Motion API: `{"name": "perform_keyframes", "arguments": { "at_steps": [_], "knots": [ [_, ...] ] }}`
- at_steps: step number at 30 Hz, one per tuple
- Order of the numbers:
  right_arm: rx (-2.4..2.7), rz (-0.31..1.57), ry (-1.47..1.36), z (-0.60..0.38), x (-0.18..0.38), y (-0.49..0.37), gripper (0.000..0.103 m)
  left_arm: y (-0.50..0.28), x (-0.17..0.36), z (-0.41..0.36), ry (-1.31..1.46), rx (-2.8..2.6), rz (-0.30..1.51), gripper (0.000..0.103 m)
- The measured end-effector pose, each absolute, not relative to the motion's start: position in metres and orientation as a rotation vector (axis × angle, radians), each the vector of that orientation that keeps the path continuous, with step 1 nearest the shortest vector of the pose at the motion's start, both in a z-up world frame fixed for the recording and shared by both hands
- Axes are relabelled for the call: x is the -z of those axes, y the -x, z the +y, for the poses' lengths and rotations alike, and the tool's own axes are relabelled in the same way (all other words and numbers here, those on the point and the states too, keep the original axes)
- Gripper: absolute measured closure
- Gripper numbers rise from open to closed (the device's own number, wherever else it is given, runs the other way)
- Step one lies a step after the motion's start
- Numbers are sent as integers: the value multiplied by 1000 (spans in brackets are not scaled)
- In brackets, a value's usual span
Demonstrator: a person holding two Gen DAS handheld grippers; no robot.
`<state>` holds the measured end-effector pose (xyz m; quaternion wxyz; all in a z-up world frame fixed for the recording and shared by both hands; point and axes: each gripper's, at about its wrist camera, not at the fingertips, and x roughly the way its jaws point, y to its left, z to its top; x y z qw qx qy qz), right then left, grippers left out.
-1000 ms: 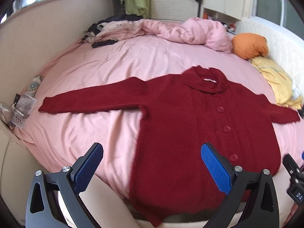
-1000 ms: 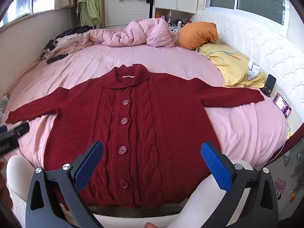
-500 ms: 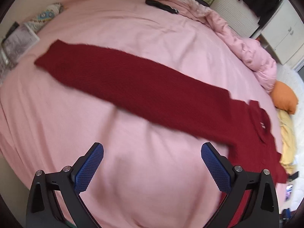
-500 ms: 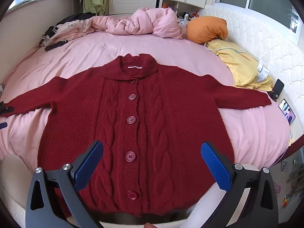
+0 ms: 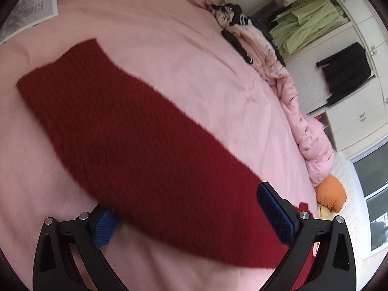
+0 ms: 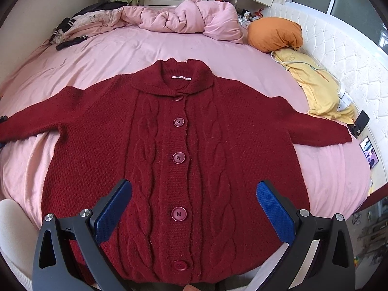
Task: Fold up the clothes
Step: 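Grasp the cardigan sleeve cuff with the left tool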
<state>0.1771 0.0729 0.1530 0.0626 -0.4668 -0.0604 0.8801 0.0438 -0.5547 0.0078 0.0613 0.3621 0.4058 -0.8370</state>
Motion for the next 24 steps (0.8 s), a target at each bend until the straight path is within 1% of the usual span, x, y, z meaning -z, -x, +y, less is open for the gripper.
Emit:
{"name": "perform_keyframes", "arguments": {
  "at_steps": [4, 5, 7, 9, 12, 13, 14, 15, 16, 17, 20, 24],
  "knots": [
    [-2651, -173, 1418, 74, -149, -176, 0, -24, -8, -566, -1058, 2546, 1179, 1],
    [-2649, -171, 1420, 74, -148, -175, 0, -22, -9, -567, -1053, 2547, 1161, 2],
    [-2645, -166, 1424, 75, -146, -175, 0, -21, -7, -569, -1051, 2554, 1109, 7],
    [-2641, -162, 1427, 76, -144, -174, 0, -22, -7, -569, -1053, 2552, 1054, 19],
    [-2635, -155, 1433, 77, -141, -173, 0, -31, -7, -573, -1042, 2551, 1070, 24],
    [-2632, -153, 1435, 77, -140, -172, 0, -33, -7, -574, -1045, 2549, 1066, 27],
    [-2630, -150, 1437, 77, -139, -172, 0, -35, -7, -574, -1057, 2532, 1031, 40],
    [-2628, -148, 1438, 78, -139, -172, 0, -36, -7, -575, -1071, 2511, 988, 62],
    [-2628, -145, 1438, 78, -138, -172, 0, -38, -8, -576, -1075, 2483, 951, 75],
    [-2628, -142, 1437, 79, -138, -173, 0, -41, -8, -578, -1076, 2453, 916, 93],
    [-2629, -134, 1436, 79, -141, -168, 0, -48, -13, -581, -1031, 2465, 942, 95],
    [-2636, -136, 1431, 79, -141, -168, 0, -43, -28, -566, -1041, 2506, 800, 96]
  ]
}}
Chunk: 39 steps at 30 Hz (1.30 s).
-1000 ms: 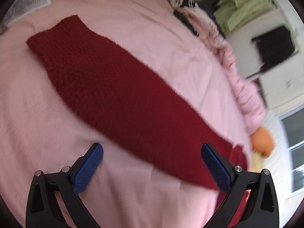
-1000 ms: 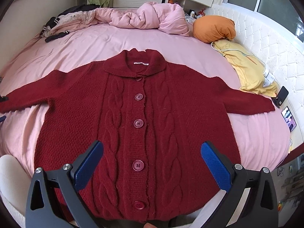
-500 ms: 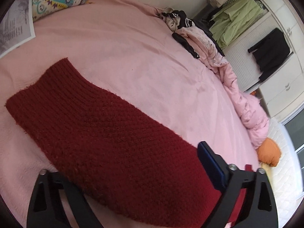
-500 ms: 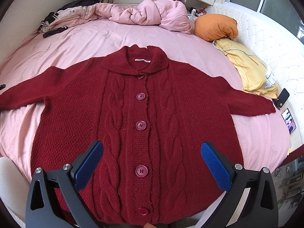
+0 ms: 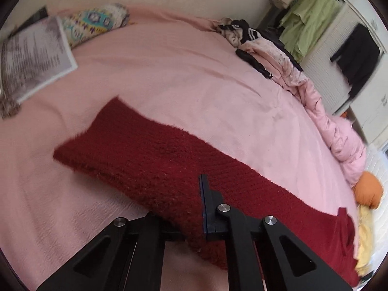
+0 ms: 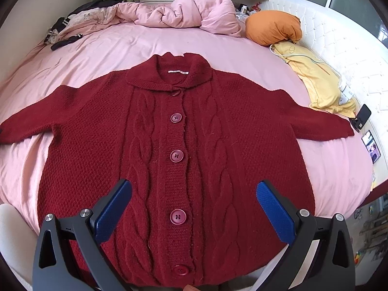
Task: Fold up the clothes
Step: 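Grasp the cardigan sleeve cuff with the left tool, then fold the held sleeve across the cardigan body, open left tool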
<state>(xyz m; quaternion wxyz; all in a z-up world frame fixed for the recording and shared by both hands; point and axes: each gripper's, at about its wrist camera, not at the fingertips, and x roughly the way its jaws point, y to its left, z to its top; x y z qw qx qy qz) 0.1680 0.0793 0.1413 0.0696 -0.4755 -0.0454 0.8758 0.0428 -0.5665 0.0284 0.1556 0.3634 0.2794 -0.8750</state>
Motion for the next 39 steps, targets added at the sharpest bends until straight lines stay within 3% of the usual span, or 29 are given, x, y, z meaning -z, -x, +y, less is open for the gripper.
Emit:
{"name": "perform_keyframes", "arguments": {
  "at_steps": [10, 15, 21, 30, 37, 39],
  "knots": [
    [-2654, -57, 1373, 107, -134, -170, 0, -14, -124, -455, -957, 2808, 572, 95],
    [-2677, 61, 1342, 142, -133, -172, 0, 0, -185, -340, -926, 3024, 406, 95],
    [-2676, 191, 1273, 189, -136, -184, 0, 13, -215, -182, -950, 3228, 195, 95],
    [-2663, 381, 1167, 258, -141, -201, 0, 24, -161, 51, -1250, 3370, 83, 95],
    [-2607, 498, 1100, 310, -149, -211, 0, 20, -70, 156, -1561, 3286, -173, 95],
    [-2591, 523, 1095, 320, -149, -213, 0, 15, -47, 175, -1569, 3232, -362, 90]
  ]
}}
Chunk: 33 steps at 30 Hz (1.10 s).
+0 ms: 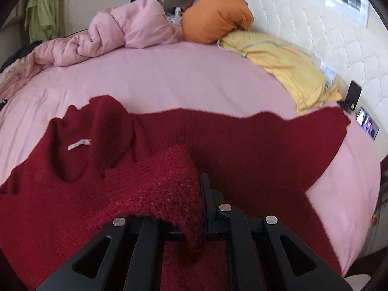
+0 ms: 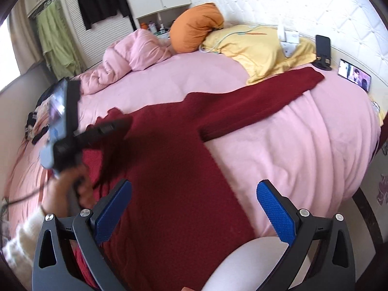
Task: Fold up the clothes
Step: 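Fold the held sleeve across the cardigan body, open left tool, then grasp the other sleeve cuff with the right tool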
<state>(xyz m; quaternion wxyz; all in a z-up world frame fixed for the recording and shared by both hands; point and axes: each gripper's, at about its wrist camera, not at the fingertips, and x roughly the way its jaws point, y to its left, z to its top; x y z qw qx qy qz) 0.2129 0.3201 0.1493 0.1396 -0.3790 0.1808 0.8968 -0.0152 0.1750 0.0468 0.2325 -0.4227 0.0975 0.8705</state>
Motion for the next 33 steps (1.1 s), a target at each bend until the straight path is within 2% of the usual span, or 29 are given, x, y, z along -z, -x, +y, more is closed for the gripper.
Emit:
{"name": "perform_keyframes", "arguments": {
  "at_steps": [1, 2, 4, 5, 6, 7, 10, 11, 12, 15, 17, 23, 26, 30, 32, 33],
  "knots": [
    [-2587, 532, 1098, 324, -149, -213, 0, 15, -36, 181, 1184, -2389, 337, 86],
    [-2585, 526, 1096, 326, -149, -214, 0, 13, -28, 185, 1204, -2377, 392, 76],
    [-2583, 511, 1090, 328, -150, -216, 0, 4, -26, 194, 1162, -2383, 507, 72],
    [-2582, 503, 1087, 330, -150, -217, 0, 0, -31, 198, 1141, -2386, 545, 60],
    [-2581, 496, 1085, 331, -151, -218, 0, -4, -37, 201, 1124, -2387, 579, 38],
    [-2579, 517, 1088, 334, -147, -217, 0, -7, -44, 202, 1115, -2375, 571, 32],
    [-2580, 541, 1081, 336, -150, -217, 0, -13, -74, 195, 1147, -2170, 257, 26],
    [-2582, 541, 1069, 337, -152, -218, 0, -12, -82, 191, 1187, -2050, 117, 15],
    [-2584, 541, 1057, 337, -155, -219, 0, -11, -88, 186, 1231, -1923, -31, 10],
    [-2591, 535, 1029, 338, -161, -221, 0, -17, -109, 156, 1223, -1786, -258, 10],
    [-2596, 521, 1022, 338, -165, -221, 0, -21, -118, 128, 1177, -1835, -273, 10],
    [-2654, 471, 1077, 323, -159, -202, 0, -13, -122, -19, 1148, -2312, -217, 10],
    [-2727, 624, 1263, 315, -134, -163, 1, -8, -111, -77, 1208, -2460, -150, 10],
    [-2681, 911, 1483, 314, -92, -107, 13, 2, -80, -135, 1283, -2528, -234, 10],
    [-2651, 963, 1471, 316, -82, -96, 19, 8, -53, -147, 1362, -2560, -228, 10],
    [-2636, 985, 1462, 318, -77, -91, 26, 12, -39, -149, 1408, -2573, -209, 10]
  ]
}}
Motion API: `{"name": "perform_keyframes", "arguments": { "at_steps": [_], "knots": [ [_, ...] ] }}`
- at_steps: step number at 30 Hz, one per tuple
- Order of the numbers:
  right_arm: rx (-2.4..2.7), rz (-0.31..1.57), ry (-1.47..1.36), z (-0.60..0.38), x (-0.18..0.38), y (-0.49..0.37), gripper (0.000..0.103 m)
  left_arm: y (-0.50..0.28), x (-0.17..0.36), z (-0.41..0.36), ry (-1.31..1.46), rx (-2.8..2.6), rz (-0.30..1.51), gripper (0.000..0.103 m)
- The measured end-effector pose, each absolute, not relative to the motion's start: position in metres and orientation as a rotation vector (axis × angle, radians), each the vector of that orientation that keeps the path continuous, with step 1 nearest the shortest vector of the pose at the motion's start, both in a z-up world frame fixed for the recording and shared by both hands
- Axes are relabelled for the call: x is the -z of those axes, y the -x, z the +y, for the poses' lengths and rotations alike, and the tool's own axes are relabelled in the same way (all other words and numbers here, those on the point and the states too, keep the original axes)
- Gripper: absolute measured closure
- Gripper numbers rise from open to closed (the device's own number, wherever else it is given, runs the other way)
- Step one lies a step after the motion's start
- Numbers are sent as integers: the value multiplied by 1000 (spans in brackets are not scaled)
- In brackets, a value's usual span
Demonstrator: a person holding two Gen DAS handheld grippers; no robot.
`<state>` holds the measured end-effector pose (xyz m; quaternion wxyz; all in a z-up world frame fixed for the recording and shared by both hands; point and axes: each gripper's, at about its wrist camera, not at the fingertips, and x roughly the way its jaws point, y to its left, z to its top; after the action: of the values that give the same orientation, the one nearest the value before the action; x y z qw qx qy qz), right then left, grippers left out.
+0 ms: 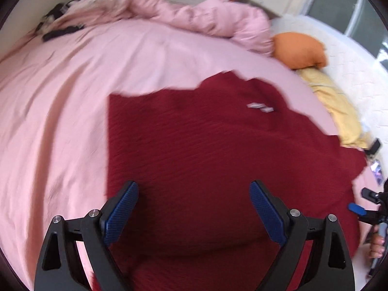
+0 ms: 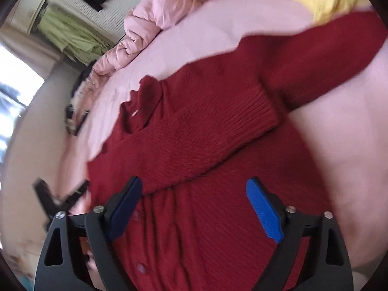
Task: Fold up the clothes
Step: 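Grasp the other sleeve cuff with the right tool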
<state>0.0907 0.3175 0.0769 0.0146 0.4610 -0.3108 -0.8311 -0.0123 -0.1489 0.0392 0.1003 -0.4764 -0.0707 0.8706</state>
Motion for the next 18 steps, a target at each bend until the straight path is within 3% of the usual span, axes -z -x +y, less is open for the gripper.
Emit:
{"name": "perform_keyframes", "arguments": {
  "at_steps": [5, 8, 10, 12, 16, 18],
  "knots": [
    [2590, -1109, -1433, 324, -53, -64, 37, 13, -28, -118, 1402, -2644, -12, 8],
    [2588, -1195, -1430, 328, -38, -49, 41, 12, -28, -121, 1388, -2641, -35, 7],
    [2591, -1255, -1428, 332, -30, -42, 58, 13, -28, -129, 1378, -2634, -85, 7],
    [2629, -1288, -1422, 340, -32, -41, 94, 15, -29, -131, 1368, -2639, -113, 7],
    [2664, -1191, -1346, 335, -55, -34, 95, 8, -42, -133, 1280, -2728, -159, 7],
    [2678, -1033, -1241, 319, -96, -22, 96, 6, -48, -135, 1225, -2782, -141, 7]
  ]
}}
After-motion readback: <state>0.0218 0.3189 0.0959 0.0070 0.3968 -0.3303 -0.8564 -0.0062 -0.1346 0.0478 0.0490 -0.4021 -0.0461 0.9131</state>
